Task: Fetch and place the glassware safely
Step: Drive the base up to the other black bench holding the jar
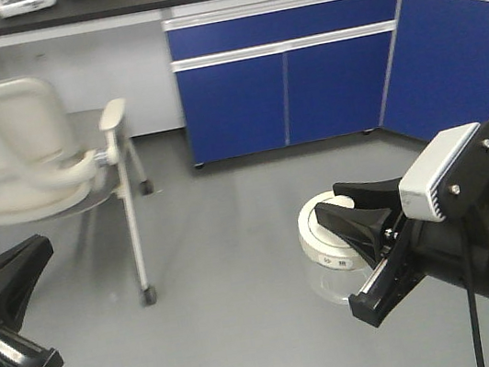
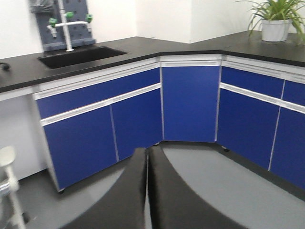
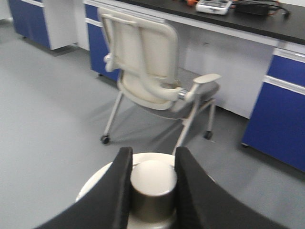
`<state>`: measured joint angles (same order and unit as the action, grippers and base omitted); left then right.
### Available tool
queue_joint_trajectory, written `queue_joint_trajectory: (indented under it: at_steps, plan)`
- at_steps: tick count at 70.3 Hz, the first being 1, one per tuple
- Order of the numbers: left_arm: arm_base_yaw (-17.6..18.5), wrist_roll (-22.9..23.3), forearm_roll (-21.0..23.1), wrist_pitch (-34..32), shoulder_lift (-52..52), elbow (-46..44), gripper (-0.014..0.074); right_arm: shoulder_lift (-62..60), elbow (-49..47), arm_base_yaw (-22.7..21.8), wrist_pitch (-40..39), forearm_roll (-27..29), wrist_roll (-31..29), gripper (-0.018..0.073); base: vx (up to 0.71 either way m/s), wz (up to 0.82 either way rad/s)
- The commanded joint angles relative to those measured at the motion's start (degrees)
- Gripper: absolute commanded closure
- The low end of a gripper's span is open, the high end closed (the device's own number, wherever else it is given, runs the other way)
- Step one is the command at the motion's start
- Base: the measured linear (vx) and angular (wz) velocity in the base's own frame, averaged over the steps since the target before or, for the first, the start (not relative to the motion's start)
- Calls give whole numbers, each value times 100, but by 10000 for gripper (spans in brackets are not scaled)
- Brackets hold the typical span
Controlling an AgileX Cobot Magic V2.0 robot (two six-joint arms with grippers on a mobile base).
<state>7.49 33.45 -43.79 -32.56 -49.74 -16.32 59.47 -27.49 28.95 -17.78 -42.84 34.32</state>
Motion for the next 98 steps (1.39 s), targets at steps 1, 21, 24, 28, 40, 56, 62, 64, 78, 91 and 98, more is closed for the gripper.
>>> queue_joint_trajectory:
  at_steps: [1,21,24,28,40,56,62,64,78,91,98]
  plan:
    - [30,54,185,-364,37,-156,603,-121,-178,-9,-440,96,-17,563,39,-44]
    - [30,54,185,-364,37,-156,603,-121,-178,-9,-440,96,-17,563,34,-60]
    - [30,54,185,-364,37,-156,603,-121,-178,-9,-440,96,-17,563,29,-75]
    - [30,54,185,-364,37,-156,603,-121,-178,-9,-440,96,-17,563,28,-78]
    - [30,54,185,-364,37,-156,603,-121,-178,-9,-440,96,-17,563,26,-79]
    - [30,54,185,-364,37,-156,603,-121,-178,-9,-440,96,-17,563,24,-76]
    - [30,54,185,-364,37,-156,603,-121,-178,-9,-440,96,-17,563,24,-75]
    - [30,54,185,-364,37,-156,603,-121,-178,-9,-440,96,-17,563,23,-75]
    - [30,54,185,-364,37,-156,603,-121,-178,-9,-440,96,-17,563,22,-77]
    - [30,54,185,-364,37,-156,603,-121,-178,-9,-440,96,-17,563,21,-80]
    - [30,54,185,-364,37,-156,603,-121,-178,-9,-440,96,-17,563,21,-80]
